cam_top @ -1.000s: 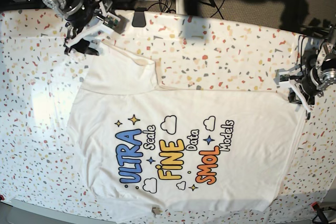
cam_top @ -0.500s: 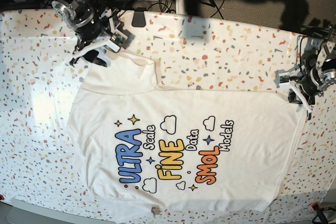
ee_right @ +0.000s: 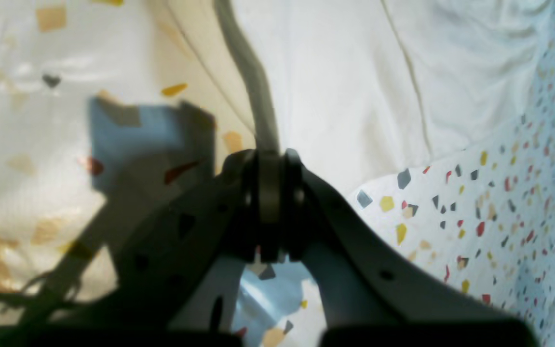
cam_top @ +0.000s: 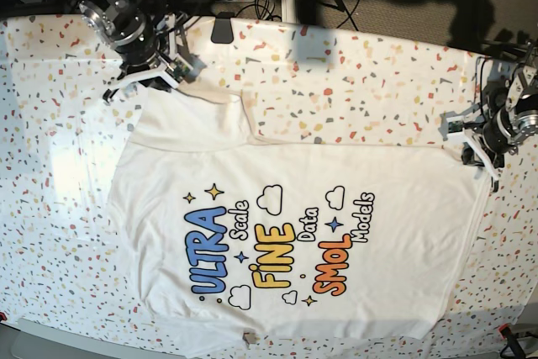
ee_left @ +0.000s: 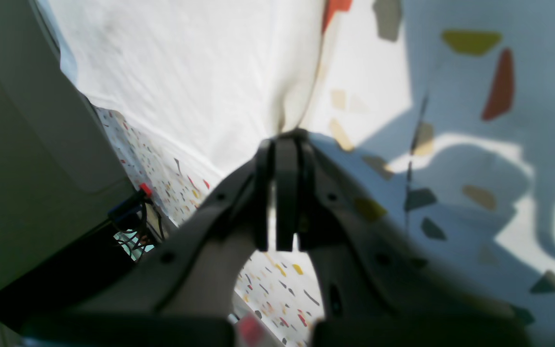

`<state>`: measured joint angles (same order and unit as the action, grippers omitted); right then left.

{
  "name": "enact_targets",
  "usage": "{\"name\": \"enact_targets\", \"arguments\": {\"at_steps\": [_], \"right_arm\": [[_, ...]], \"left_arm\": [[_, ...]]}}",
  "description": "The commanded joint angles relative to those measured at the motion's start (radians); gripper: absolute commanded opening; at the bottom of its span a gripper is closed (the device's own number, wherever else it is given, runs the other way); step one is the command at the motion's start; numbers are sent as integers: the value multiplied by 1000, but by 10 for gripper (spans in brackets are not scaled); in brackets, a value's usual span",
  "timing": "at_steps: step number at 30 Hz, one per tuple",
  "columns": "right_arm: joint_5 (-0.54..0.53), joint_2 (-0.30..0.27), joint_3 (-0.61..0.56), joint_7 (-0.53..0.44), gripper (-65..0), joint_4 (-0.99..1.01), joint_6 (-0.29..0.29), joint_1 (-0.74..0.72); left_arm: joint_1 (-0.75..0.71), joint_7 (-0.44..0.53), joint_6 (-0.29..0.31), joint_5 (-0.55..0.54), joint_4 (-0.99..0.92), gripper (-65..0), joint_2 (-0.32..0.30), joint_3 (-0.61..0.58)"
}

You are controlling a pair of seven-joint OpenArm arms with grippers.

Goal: Fold the T-shirt properly
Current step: 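Grasp the shirt's shoulder edges with both grippers, then pull the grasped shoulders across the shirt toward the hem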

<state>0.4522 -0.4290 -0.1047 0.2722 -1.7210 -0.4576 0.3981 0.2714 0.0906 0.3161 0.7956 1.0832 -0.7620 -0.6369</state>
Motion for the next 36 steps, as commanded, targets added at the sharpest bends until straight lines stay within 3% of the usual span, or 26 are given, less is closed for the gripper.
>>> {"name": "enact_targets", "arguments": {"at_steps": [1, 9, 16, 21, 29, 36], "right_arm": [[-19, -8, 6, 34, -650, -8, -2, -21], [-135, -8, 6, 97, -650, -8, -2, -127], [-203, -8, 6, 121, -650, -10, -2, -186], [-225, -8, 6, 158, -650, -46, -2, -188], [-229, -8, 6, 178, -650, -132, -1, -188], [-276, -8, 6, 182, -650, -132, 77, -218]], "left_arm": [[12, 11, 5, -4, 5, -650, -12, 1], [14, 7, 5, -2, 18, -650, -15, 1], [31, -68, 5, 0, 21, -650, -23, 1], [31, -78, 5, 0, 73, -650, -32, 1], [31, -173, 6, 0, 147, -650, -39, 1], [64, -212, 5, -8, 147, -650, -39, 1]]}}
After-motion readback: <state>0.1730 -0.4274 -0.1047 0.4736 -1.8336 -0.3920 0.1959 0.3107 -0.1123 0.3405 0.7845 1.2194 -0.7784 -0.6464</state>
